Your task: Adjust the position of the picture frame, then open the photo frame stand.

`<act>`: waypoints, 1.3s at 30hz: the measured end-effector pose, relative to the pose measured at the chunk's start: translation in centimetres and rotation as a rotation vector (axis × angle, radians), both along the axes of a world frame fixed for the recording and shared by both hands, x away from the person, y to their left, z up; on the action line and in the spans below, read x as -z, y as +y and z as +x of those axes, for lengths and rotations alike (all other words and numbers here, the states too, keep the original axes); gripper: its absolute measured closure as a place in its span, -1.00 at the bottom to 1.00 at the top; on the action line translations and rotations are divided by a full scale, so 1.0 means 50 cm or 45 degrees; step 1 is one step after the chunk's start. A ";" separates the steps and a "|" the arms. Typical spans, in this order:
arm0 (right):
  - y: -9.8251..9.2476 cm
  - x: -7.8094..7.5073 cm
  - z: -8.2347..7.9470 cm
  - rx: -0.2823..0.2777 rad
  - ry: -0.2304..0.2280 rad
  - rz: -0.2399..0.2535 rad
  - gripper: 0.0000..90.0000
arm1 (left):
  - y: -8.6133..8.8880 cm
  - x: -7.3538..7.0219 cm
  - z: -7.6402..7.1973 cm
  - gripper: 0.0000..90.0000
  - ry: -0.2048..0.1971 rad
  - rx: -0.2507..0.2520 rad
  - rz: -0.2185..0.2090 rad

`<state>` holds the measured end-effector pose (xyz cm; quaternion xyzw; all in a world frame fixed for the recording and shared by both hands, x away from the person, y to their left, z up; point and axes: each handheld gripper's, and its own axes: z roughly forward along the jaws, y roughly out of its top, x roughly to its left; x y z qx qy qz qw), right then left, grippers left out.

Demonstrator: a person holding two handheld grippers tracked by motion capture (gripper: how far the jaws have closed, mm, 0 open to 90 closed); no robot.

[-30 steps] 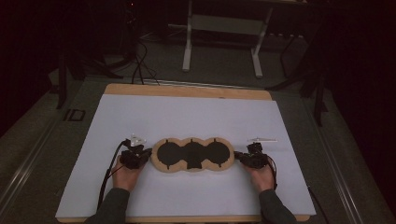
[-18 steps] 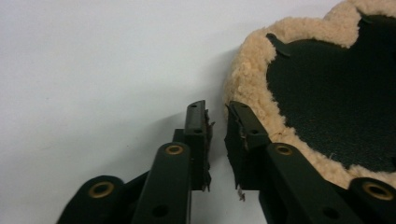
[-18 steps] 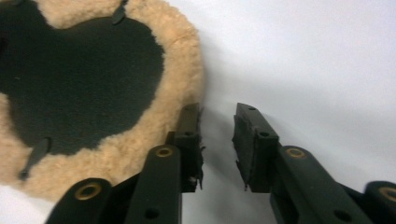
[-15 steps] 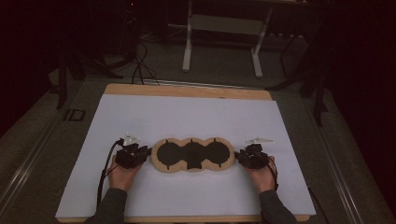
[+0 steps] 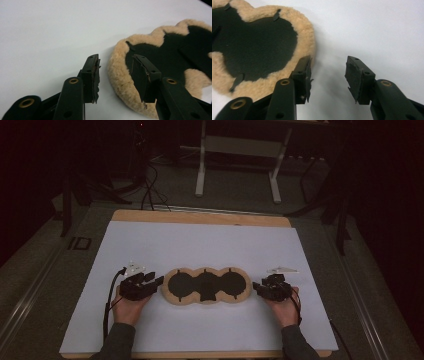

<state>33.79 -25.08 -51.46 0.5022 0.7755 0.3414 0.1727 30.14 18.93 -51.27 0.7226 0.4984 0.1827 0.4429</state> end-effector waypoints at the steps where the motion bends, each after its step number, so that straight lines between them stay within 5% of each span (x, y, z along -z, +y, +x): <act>1: 0.001 -0.003 -0.003 -0.004 -0.005 -0.002 0.20 | -0.001 -0.002 -0.001 0.27 -0.007 0.001 0.000; 16: -0.015 -0.013 -0.017 -0.013 0.015 0.013 0.06 | -0.007 -0.031 -0.023 0.15 -0.070 0.050 0.022; 39: -0.041 -0.009 -0.039 -0.055 0.029 -0.014 -0.01 | -0.043 -0.048 -0.040 0.25 -0.080 0.182 0.015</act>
